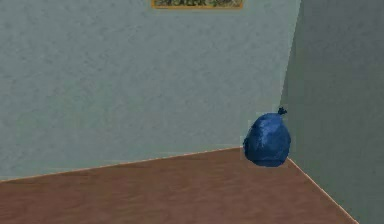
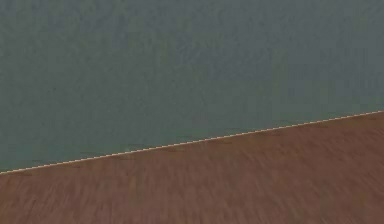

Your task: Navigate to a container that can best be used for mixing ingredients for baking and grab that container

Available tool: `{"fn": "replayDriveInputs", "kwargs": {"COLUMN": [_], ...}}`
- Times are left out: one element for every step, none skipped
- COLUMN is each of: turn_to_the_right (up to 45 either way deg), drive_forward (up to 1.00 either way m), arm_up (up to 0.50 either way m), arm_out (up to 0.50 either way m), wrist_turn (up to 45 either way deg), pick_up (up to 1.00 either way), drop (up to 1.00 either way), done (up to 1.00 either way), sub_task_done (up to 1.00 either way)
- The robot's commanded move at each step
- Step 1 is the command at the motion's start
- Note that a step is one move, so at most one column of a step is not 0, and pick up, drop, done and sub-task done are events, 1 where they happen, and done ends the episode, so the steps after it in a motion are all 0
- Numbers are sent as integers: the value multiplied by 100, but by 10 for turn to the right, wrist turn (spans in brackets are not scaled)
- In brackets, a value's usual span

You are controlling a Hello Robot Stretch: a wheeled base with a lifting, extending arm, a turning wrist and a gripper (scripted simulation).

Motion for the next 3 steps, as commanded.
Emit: {"fn": "replayDriveInputs", "kwargs": {"turn_to_the_right": [0, -450, -120], "drive_forward": [10, 0, 0], "arm_up": [0, 0, 0], "arm_out": [0, 0, 0], "wrist_turn": [0, 0, 0], "pick_up": [0, 0, 0], "drop": [0, 0, 0], "done": [0, 0, 0], "sub_task_done": [0, 0, 0]}}
